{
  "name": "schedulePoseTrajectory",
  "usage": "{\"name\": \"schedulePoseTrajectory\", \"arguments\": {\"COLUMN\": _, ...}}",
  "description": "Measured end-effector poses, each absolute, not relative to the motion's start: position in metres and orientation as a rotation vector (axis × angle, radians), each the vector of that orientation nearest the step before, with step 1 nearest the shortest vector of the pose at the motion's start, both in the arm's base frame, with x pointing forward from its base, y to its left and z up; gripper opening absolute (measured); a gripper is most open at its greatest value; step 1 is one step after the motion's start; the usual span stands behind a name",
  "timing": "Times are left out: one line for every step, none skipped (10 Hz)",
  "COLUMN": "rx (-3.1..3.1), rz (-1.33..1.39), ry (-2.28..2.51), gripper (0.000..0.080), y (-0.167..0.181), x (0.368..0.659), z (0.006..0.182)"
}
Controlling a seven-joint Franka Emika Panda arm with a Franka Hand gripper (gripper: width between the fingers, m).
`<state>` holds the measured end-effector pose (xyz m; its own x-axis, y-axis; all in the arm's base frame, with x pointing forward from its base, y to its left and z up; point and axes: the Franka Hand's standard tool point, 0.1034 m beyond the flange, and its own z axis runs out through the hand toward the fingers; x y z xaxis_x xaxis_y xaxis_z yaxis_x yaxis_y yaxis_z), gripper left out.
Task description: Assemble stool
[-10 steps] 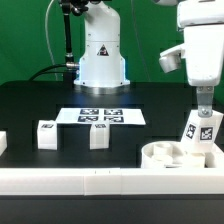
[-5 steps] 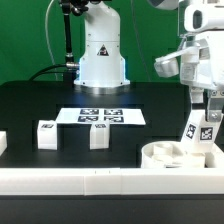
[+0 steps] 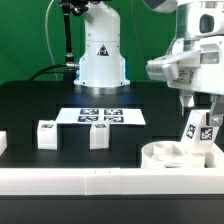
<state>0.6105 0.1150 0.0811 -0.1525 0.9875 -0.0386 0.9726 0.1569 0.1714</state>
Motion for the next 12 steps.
{"name": "schedulePoseTrajectory", "arguments": {"rx": 1.951, "rz": 0.156, "ry": 2.274, "gripper": 0.0630, "y": 0.1118, "x": 0.6108, "z": 0.0804}}
{"name": "schedulePoseTrajectory", "arguments": {"rx": 1.958, "rz": 0.155, "ry": 2.268, "gripper": 0.0444, "y": 0.1077, "x": 0.6114, "z": 0.0802}}
{"name": "schedulePoseTrajectory", "arguments": {"rx": 1.964, "rz": 0.153, "ry": 2.263, "gripper": 0.0444, "y": 0.1053, "x": 0.6116, "z": 0.0800}}
{"name": "schedulePoseTrajectory", "arguments": {"rx": 1.964, "rz": 0.154, "ry": 2.263, "gripper": 0.0335, "y": 0.1056, "x": 0.6116, "z": 0.0800}}
{"name": "schedulePoseTrajectory", "arguments": {"rx": 1.987, "rz": 0.156, "ry": 2.244, "gripper": 0.0335, "y": 0.1054, "x": 0.6116, "z": 0.0799}}
{"name": "schedulePoseTrajectory", "arguments": {"rx": 2.013, "rz": 0.158, "ry": 2.223, "gripper": 0.0335, "y": 0.1052, "x": 0.6116, "z": 0.0799}}
{"name": "schedulePoseTrajectory", "arguments": {"rx": 2.013, "rz": 0.158, "ry": 2.223, "gripper": 0.0335, "y": 0.1051, "x": 0.6117, "z": 0.0799}}
{"name": "schedulePoseTrajectory", "arguments": {"rx": 2.023, "rz": 0.159, "ry": 2.215, "gripper": 0.0335, "y": 0.1051, "x": 0.6116, "z": 0.0799}}
{"name": "schedulePoseTrajectory", "arguments": {"rx": 2.158, "rz": 0.167, "ry": 2.096, "gripper": 0.0335, "y": 0.1051, "x": 0.6111, "z": 0.0796}}
{"name": "schedulePoseTrajectory", "arguments": {"rx": 2.280, "rz": 0.160, "ry": 1.979, "gripper": 0.0335, "y": 0.1035, "x": 0.6100, "z": 0.0791}}
{"name": "schedulePoseTrajectory", "arguments": {"rx": 2.388, "rz": 0.168, "ry": 1.857, "gripper": 0.0335, "y": 0.1033, "x": 0.6094, "z": 0.0787}}
{"name": "schedulePoseTrajectory", "arguments": {"rx": 2.471, "rz": 0.178, "ry": 1.756, "gripper": 0.0337, "y": 0.1033, "x": 0.6093, "z": 0.0785}}
